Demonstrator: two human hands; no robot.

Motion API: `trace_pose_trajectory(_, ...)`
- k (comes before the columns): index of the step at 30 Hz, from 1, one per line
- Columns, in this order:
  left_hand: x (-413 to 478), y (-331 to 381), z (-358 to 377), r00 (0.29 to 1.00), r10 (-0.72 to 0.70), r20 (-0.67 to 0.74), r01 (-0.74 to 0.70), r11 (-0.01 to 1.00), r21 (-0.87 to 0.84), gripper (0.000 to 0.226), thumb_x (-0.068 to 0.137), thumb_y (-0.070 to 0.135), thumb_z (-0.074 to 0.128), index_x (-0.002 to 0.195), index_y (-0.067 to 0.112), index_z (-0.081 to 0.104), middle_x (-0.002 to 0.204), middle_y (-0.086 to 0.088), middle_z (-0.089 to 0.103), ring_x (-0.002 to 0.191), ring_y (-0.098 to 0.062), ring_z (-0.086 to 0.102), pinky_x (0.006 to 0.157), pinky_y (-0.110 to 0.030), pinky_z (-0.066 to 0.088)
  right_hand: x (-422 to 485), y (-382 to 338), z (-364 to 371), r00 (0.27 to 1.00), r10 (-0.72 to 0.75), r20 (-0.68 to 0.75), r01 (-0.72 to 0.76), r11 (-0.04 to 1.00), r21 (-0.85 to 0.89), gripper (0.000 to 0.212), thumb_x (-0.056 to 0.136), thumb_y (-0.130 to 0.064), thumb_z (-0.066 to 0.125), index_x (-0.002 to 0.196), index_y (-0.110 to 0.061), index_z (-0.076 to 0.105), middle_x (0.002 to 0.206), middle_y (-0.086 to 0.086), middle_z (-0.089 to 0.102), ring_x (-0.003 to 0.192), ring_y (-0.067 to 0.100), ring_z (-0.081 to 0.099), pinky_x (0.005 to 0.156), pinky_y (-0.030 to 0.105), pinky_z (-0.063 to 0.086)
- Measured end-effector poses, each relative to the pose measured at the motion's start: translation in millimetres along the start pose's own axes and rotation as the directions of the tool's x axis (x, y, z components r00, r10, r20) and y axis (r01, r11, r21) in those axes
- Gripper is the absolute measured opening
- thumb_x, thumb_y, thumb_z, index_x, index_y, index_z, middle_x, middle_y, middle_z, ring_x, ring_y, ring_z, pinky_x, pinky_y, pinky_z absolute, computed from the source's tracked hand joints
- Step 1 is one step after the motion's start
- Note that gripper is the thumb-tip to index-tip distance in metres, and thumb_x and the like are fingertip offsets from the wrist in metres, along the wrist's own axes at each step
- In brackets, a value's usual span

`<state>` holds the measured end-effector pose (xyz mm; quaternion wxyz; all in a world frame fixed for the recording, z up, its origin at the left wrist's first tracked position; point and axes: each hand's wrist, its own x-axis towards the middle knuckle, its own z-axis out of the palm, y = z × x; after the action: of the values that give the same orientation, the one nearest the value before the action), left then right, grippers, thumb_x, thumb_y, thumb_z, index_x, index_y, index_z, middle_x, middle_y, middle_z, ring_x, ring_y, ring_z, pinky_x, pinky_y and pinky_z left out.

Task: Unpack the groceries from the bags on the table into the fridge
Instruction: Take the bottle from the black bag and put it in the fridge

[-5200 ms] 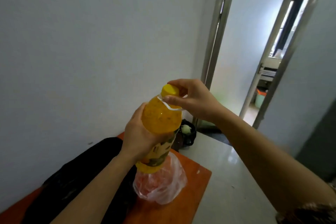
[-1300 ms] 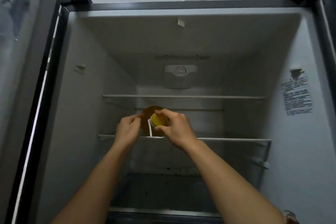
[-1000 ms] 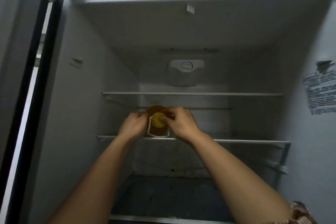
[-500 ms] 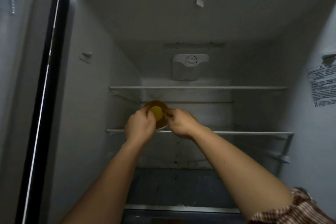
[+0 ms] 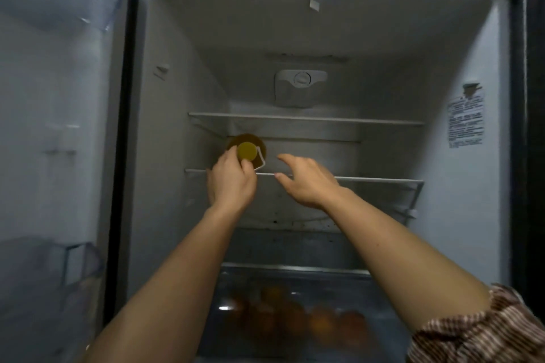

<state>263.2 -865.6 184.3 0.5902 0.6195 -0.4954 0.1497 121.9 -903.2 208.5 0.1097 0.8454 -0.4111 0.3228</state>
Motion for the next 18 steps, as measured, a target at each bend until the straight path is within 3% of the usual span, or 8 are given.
trace_pose_trajectory(8, -115.5, 48.5, -69.3, 0.999, 0.002, 0.053, -0.007, 0.997, 0.083, 0.046, 0.098, 0.028, 0.039, 0.142, 0.013, 0.039, 0.144, -0.008, 0.045, 0.131, -0.025, 0.042, 0.108, -0.040, 0.036, -124.9, -11.7, -45.7, 0.998, -0.062, -0.011, 0.062, 0.998, 0.016, 0.056, 0.097, -0.044, 0.046, 0.147, -0.021, 0.033, 0.146, 0.008, 0.045, 0.133, 0.027, 0.041, 0.103, 0.042, 0.040)
trace_pose_trajectory(18, -280.9, 86.1, -232.6, 0.990, 0.132, 0.053, -0.142, 0.884, 0.445, 0.044, 0.094, 0.026, 0.044, 0.135, 0.010, 0.046, 0.143, -0.010, 0.044, 0.133, -0.026, 0.035, 0.103, -0.038, 0.036, -278.9, -93.3, -87.6, 0.980, -0.172, -0.100, 0.194, 0.938, 0.288, 0.054, 0.093, -0.039, 0.054, 0.142, -0.019, 0.040, 0.139, 0.007, 0.050, 0.126, 0.028, 0.045, 0.101, 0.048, 0.042)
